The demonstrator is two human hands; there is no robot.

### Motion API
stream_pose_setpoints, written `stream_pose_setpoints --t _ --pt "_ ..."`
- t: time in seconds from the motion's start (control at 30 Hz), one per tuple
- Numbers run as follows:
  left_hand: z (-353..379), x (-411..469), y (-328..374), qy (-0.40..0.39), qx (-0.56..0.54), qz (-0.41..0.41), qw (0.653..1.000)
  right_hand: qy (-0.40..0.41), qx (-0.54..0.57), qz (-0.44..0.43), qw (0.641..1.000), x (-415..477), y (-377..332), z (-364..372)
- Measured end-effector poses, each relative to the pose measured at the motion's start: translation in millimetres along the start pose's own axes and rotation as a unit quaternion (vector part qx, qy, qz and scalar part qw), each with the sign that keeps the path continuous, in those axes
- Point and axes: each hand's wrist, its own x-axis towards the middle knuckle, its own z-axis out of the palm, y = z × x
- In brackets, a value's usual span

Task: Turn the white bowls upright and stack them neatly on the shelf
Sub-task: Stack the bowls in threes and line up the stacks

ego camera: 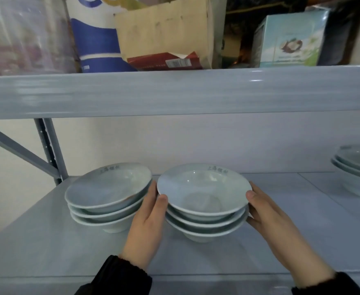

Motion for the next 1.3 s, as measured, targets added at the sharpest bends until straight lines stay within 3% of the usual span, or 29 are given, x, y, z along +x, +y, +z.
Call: stream_pose_setpoints --t 0.33,0.57,0.73,1.1,1.3 --pt "-3.5 -4.3 4.1 -0.018 0.094 0.045 0.994 0.068 -0.048 -0.018 0.996 -21.0 -18.8 -11.6" --pt "16.2 -13.1 27.7 0.002 0.211 0.169 0.963 0.087 -0.066 -0.009 0.994 -39.4 -30.3 -43.8" --pt "62.1 -21.3 49.7 0.010 0.213 0.212 0.954 0.095 -0.064 -0.021 0.993 -47.6 -35.9 -92.3" --pt "238.4 -45.5 47.2 -0.092 0.110 0.165 0.976 0.114 -0.189 -0.042 0.974 -61.1 -33.2 -268.6" --pt "313.8 -55.9 40.7 -0.141 0.169 0.129 0.967 0.106 -0.281 -0.037 0.953 -68.1 -28.4 -347.5"
